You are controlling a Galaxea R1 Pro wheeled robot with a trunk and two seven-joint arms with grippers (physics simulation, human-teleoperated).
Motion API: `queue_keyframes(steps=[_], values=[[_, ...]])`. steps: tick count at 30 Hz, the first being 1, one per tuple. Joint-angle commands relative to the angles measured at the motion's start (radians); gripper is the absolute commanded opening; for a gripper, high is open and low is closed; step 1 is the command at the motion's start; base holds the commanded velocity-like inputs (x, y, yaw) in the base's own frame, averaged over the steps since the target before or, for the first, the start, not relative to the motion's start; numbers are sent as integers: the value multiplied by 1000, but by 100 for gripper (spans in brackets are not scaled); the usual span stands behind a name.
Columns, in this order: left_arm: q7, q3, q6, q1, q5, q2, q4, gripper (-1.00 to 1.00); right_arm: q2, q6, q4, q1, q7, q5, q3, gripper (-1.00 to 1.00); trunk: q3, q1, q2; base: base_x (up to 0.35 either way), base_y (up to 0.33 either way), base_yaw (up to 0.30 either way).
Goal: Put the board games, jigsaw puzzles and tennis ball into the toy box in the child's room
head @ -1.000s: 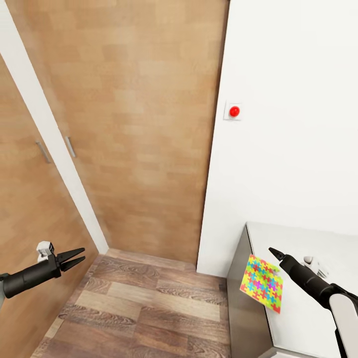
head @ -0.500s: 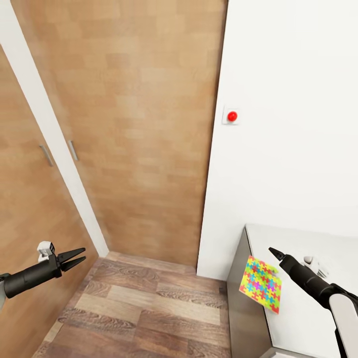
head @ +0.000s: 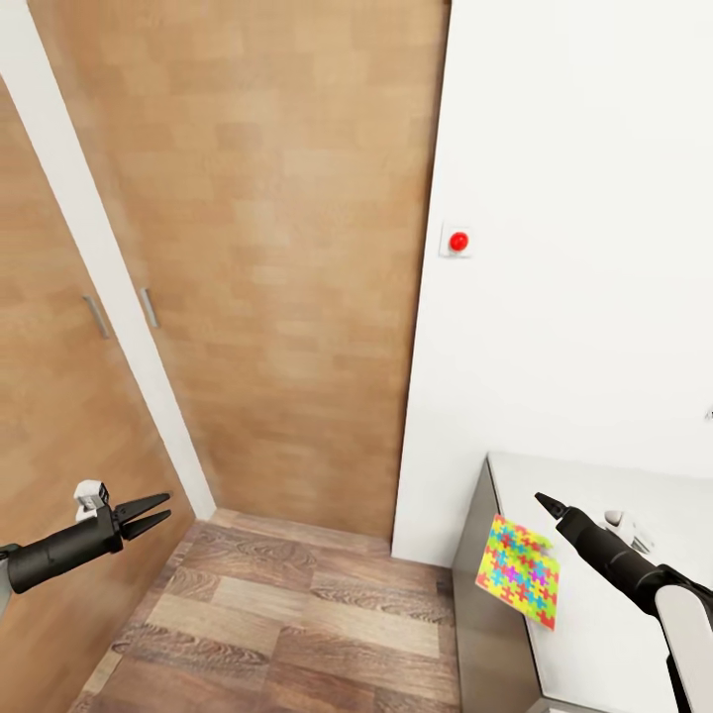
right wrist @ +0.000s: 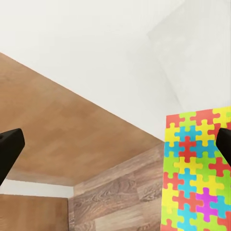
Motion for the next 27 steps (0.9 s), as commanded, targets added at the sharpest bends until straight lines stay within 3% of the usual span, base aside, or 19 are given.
queue_keyframes(steps=[1,27], values=[[-3,0,10,-1,1,0,0,100,0,5,-1,-1,-6,-9,-1,100,0,1,-2,0,0,-63],[-2,0,10,-1,2,0,0,100,0,4,2,-1,-6,-9,-1,100,42,1,-2,0,0,-129]])
